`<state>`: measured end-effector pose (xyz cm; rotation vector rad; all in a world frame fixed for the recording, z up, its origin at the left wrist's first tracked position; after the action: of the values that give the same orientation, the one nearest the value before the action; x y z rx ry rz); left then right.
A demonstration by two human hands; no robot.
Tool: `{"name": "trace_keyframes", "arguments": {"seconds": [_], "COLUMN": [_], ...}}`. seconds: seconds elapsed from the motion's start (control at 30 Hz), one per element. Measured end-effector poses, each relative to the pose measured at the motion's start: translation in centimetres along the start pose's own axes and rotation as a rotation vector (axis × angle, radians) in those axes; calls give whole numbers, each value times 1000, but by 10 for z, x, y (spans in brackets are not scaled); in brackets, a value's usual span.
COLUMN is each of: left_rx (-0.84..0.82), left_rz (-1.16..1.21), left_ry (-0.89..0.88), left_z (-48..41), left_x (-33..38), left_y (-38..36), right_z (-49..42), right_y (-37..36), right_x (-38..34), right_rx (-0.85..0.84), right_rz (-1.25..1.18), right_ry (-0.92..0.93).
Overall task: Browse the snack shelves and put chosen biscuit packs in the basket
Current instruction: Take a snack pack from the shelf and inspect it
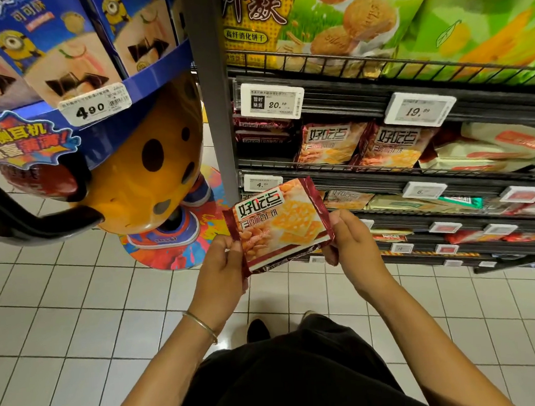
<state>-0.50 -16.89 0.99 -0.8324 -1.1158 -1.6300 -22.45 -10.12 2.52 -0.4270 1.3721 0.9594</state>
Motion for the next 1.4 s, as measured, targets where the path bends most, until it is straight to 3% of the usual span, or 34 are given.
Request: {"name": "trace_keyframes", "arguments": {"seconds": [0.23, 0.33, 0.53, 0.73, 0.93, 1.07, 1.27, 1.4], "left_rx": [6, -75, -115, -168, -230, -247, -264, -339], "left_rz": [231, 436, 632, 576, 435, 345, 354, 363], "left_ry": [74, 177, 222, 14, -124, -153, 111, 118], "left_z": [-6, -8, -5, 7, 14, 18, 13, 18], "left_x": [9, 13, 18, 42, 53, 50, 20, 16], "left_y": [1, -2, -4, -10, -11, -16, -14, -21], "right_z": [-5, -5, -2, -2, 16, 14, 5, 6], "right_y": [3, 5, 2, 11, -10, -13, -1, -3], "right_x": [19, 20, 18, 28, 33, 30, 25, 15], "right_rx": [-4, -19, -67, -67, -262, -236, -195, -220], "right_rz": [-192, -209, -308, -169, -591, -646, -746, -778], "right_ry": [-194, -205, -244, -282, -589, -526, -364, -282]}}
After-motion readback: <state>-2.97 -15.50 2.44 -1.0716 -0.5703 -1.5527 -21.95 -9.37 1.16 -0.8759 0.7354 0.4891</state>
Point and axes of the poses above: each hand's wrist, its own z-axis away from the middle knuckle, its own y-axis out of the back of the hand, x = y × z, the point moved 9 cm from there along -z, towards the middle knuckle, and after that the axes turned 12 degrees about x, right-handed, at the moved point
